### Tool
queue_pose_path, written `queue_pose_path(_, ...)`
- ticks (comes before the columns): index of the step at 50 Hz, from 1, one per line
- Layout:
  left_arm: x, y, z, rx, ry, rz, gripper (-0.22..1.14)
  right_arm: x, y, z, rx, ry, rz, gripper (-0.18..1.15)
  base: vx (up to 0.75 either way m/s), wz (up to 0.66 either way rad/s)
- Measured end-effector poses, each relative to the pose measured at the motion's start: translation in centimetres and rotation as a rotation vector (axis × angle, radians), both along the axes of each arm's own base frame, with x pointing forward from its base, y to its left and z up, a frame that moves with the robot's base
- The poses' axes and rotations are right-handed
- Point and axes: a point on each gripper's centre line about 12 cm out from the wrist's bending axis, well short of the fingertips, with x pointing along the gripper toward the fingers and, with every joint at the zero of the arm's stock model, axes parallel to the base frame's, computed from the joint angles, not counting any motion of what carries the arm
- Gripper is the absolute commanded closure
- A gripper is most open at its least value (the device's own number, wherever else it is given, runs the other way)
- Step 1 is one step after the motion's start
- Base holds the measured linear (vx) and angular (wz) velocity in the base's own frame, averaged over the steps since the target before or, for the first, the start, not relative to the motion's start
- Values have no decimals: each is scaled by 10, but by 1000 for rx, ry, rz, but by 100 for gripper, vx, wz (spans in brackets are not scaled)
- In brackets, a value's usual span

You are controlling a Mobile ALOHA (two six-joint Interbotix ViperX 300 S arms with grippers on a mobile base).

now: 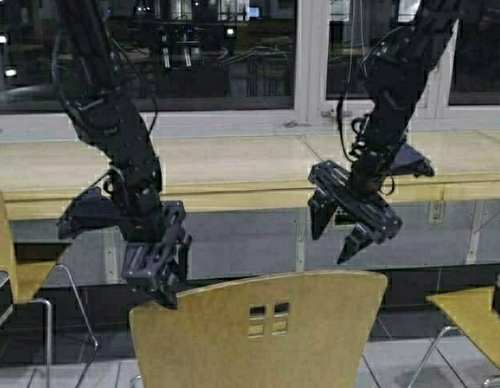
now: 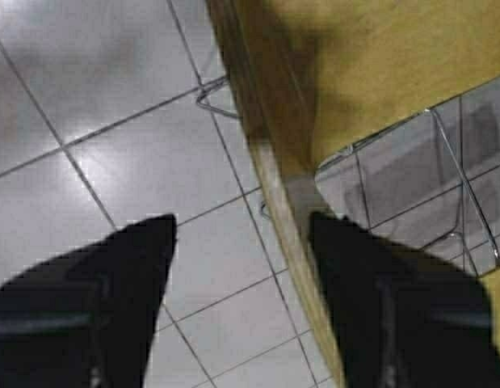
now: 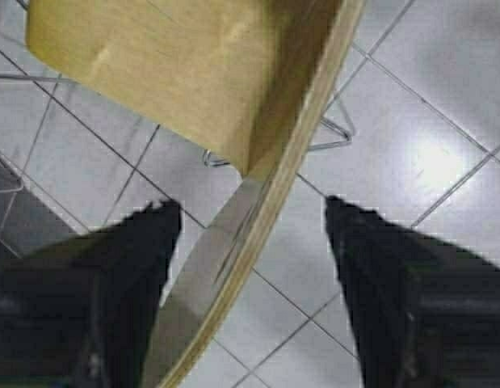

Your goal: Push the chairs under the table

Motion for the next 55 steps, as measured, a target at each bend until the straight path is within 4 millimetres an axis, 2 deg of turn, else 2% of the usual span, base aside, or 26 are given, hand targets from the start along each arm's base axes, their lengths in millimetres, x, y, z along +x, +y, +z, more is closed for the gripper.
queue_pose_path(9,8,-5,-12,2,-1,1,4,8,3,-14,1,14,2,6,1,2)
queue_pose_path(22,22,-13,-33,1,-2,2,4,16,-8,-44,-5,60,-23,6,1,1)
queue_pose_path(30,30,-16,-45,-1,-6,5,4,18,-7,-68,-11,95,-18,6,1,1)
queue_pose_path(43,40,-10,-65,5,2,32,5,21,-3,-108,-1,166,-2,8,0,0)
queue_pose_path(49,40,-10,-71,8,10,30,16,21,-1,-118,0,185,9,16,0,0)
queue_pose_path(53,37,-9,-76,12,21,28,34,21,-1,-120,-3,187,21,32,1,0)
queue_pose_path(55,36,-7,-78,15,26,32,47,22,-1,-120,-4,184,22,43,1,0)
